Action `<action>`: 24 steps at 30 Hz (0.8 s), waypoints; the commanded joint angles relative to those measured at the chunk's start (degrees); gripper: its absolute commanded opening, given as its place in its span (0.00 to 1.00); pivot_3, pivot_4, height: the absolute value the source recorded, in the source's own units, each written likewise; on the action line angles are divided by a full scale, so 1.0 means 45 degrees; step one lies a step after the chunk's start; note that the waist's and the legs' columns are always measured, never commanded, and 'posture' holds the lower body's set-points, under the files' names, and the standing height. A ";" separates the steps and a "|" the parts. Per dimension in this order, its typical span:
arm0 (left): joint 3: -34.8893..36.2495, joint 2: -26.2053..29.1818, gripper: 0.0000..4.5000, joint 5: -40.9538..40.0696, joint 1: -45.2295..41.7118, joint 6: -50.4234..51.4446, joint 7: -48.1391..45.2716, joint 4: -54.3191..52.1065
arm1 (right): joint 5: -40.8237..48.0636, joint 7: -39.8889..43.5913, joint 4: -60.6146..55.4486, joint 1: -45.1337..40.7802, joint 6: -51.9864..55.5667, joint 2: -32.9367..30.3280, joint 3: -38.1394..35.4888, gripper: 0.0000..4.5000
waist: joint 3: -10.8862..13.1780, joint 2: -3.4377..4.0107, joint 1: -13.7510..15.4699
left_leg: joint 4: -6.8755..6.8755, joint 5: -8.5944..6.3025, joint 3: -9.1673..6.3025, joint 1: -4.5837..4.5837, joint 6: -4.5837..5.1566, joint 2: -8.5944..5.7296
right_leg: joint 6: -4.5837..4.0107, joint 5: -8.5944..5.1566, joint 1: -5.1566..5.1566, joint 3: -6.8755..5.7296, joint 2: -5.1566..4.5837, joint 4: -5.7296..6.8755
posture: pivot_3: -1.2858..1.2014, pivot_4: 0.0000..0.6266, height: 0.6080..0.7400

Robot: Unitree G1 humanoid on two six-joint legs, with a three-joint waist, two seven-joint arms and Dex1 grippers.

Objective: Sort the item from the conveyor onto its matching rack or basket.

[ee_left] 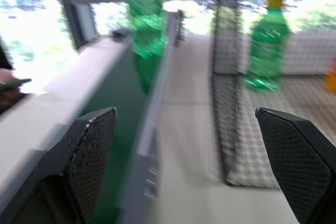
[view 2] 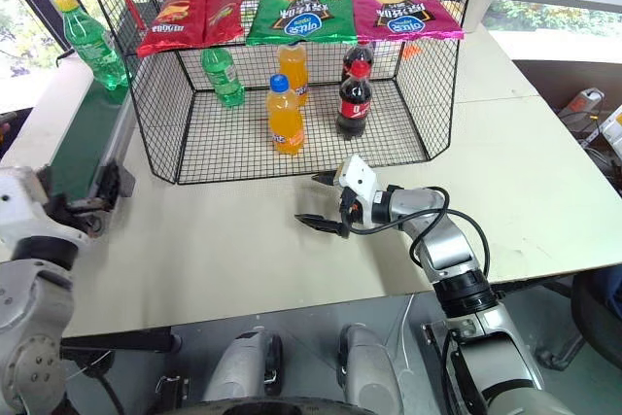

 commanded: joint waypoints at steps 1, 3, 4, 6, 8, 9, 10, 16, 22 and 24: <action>0.0722 0.0132 0.98 -0.0275 0.0236 0.0130 0.0057 -0.0397 | 0.0441 0.0450 -0.0802 -0.0290 -0.0056 -0.0077 -0.0017 1.00 | 0.0000 0.0000 0.0001 | 0.0000 0.0000 0.0000 0.0000 0.0000 0.0000 | 0.0000 0.0000 0.0000 0.0000 0.0000 0.0000 | 0.52 0.24 1.00; 0.0884 0.0224 0.98 -0.0239 0.0576 0.0090 -0.0087 -0.0224 | 0.0790 0.0876 -0.1213 -0.0329 0.0085 -0.0143 -0.0030 1.00 | 0.0000 0.0000 -0.0001 | 0.0000 0.0000 0.0001 -0.0001 0.0000 0.0000 | 0.0000 0.0000 0.0000 0.0000 0.0000 -0.0001 | 0.52 0.24 1.00; 0.0976 0.0274 0.98 -0.0230 0.0732 0.0066 -0.0150 -0.0124 | 0.1043 0.1105 -0.1494 -0.0351 0.0226 -0.0163 -0.0057 1.00 | 0.0000 0.0000 -0.0001 | 0.0000 0.0000 0.0000 -0.0002 0.0000 0.0000 | 0.0000 0.0000 -0.0002 0.0000 0.0000 -0.0002 | 0.52 0.24 1.00; 0.1237 0.0319 0.98 -0.0345 0.0896 0.0041 -0.0193 0.0095 | 0.1663 0.1453 -0.2089 -0.0406 0.0617 -0.0142 -0.0167 1.00 | 0.0000 0.0000 -0.0001 | -0.0001 0.0000 -0.0004 0.0000 0.0000 0.0002 | -0.0001 -0.0001 -0.0003 -0.0001 0.0001 0.0000 | 0.52 0.24 1.00; 0.1405 0.0391 0.98 -0.0448 0.0952 0.0039 -0.0195 0.0250 | 0.2257 0.1497 -0.2532 -0.0432 0.1126 -0.0062 -0.0328 1.00 | 0.0000 0.0000 -0.0001 | -0.0001 0.0000 -0.0006 0.0002 0.0000 0.0003 | -0.0017 -0.0010 -0.0002 -0.0003 0.0003 0.0001 | 0.52 0.24 1.00; 0.1463 0.0442 0.98 -0.0491 0.0965 0.0058 -0.0204 0.0311 | 0.2465 0.1488 -0.2677 -0.0446 0.1313 -0.0044 -0.0371 1.00 | 0.0000 0.0000 0.0000 | 0.0000 0.0000 -0.0007 0.0004 0.0000 0.0004 | -0.0031 -0.0016 -0.0001 -0.0002 0.0002 0.0001 | 0.52 0.24 1.00; 0.1497 0.0500 0.98 -0.0506 0.0971 0.0081 -0.0208 0.0352 | 0.2571 0.1466 -0.2770 -0.0456 0.1411 -0.0057 -0.0379 1.00 | 0.0000 0.0000 0.0015 | 0.0000 0.0000 -0.0007 0.0004 0.0000 0.0004 | -0.0035 -0.0016 -0.0001 -0.0002 0.0002 0.0001 | 0.52 0.24 1.00; 0.1574 0.0849 0.98 -0.0536 0.0866 0.0197 -0.0116 0.0695 | 0.2530 0.1433 -0.2894 -0.0462 0.1458 -0.0152 -0.0176 1.00 | 0.0000 -0.0001 0.0006 | 0.0000 -0.0001 -0.0005 0.0001 -0.0001 0.0003 | -0.0036 -0.0016 0.0000 0.0000 -0.0002 -0.0005 | 0.52 0.24 1.00; 0.1550 0.1051 0.98 -0.0424 0.0788 0.0256 0.0006 0.1018 | 0.2448 0.1448 -0.2895 -0.0378 0.1412 -0.0152 -0.0077 1.00 | 0.0000 -0.0001 0.0007 | -0.0001 0.0000 -0.0003 0.0002 -0.0001 0.0003 | -0.0036 -0.0016 -0.0001 -0.0001 0.0000 -0.0001 | 0.52 0.24 1.00; 0.1604 0.1127 0.98 -0.0422 0.0730 0.0259 0.0039 0.1159 | 0.2385 0.1432 -0.2867 -0.0345 0.1362 -0.0154 -0.0040 1.00 | 0.0000 -0.0001 0.0011 | -0.0001 0.0000 -0.0003 0.0002 -0.0001 0.0003 | -0.0037 -0.0016 -0.0001 -0.0001 0.0000 -0.0001 | 0.52 0.24 1.00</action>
